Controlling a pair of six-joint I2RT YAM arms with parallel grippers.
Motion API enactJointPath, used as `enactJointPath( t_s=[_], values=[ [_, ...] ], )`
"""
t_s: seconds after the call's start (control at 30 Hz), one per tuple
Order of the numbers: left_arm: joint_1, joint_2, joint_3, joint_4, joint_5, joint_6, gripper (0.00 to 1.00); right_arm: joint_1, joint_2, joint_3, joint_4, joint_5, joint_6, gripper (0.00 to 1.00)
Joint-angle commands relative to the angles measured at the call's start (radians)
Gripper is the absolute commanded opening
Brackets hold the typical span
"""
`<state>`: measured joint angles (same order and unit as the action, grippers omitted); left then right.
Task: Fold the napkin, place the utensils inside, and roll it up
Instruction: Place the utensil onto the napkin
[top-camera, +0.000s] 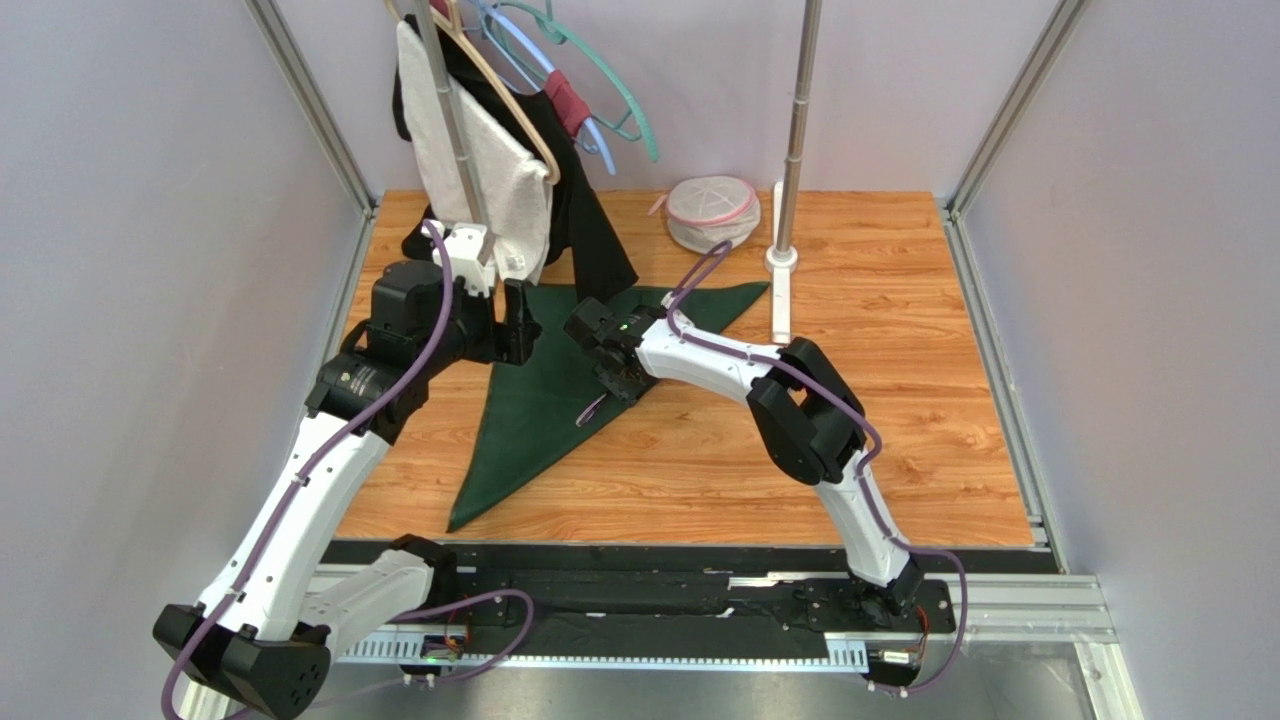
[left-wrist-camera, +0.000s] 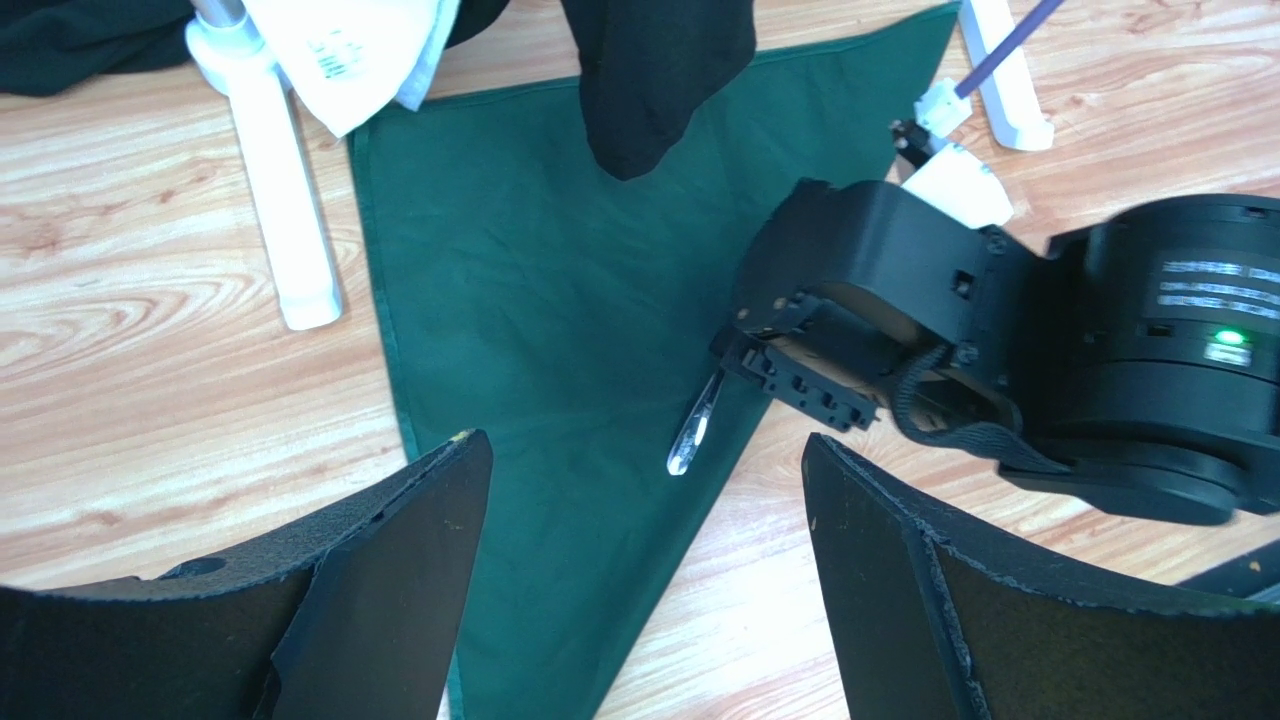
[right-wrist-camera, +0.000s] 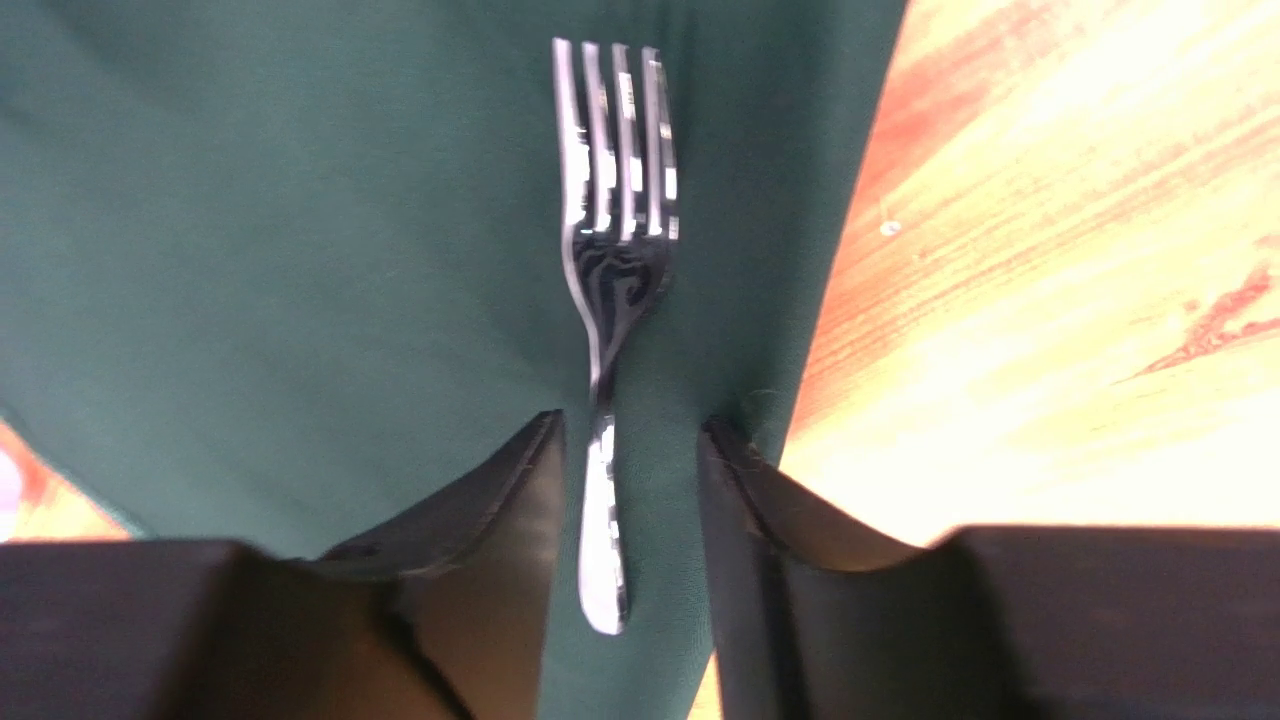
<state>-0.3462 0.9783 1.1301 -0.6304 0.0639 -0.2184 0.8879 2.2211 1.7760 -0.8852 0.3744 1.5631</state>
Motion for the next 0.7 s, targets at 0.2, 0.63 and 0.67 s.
enactJointPath(
  t_s=[0.2, 0.63, 0.67],
  values=[
    [0.004, 0.014, -0.013, 0.021, -0.105, 0.034, 0.85, 0.003, -0.269, -0.173, 0.254, 0.171, -0.219, 0.54],
    [0.004, 0.049, -0.016, 0.023, -0.153, 0.051, 0.85, -0.44, -0.606, -0.696, 0.759, -0.075, -0.75, 0.52],
    [0.003, 0.051, -0.019, 0.024, -0.153, 0.054, 0.85, -0.472, -0.585, -0.695, 0.773, -0.136, -0.788, 0.52]
  ],
)
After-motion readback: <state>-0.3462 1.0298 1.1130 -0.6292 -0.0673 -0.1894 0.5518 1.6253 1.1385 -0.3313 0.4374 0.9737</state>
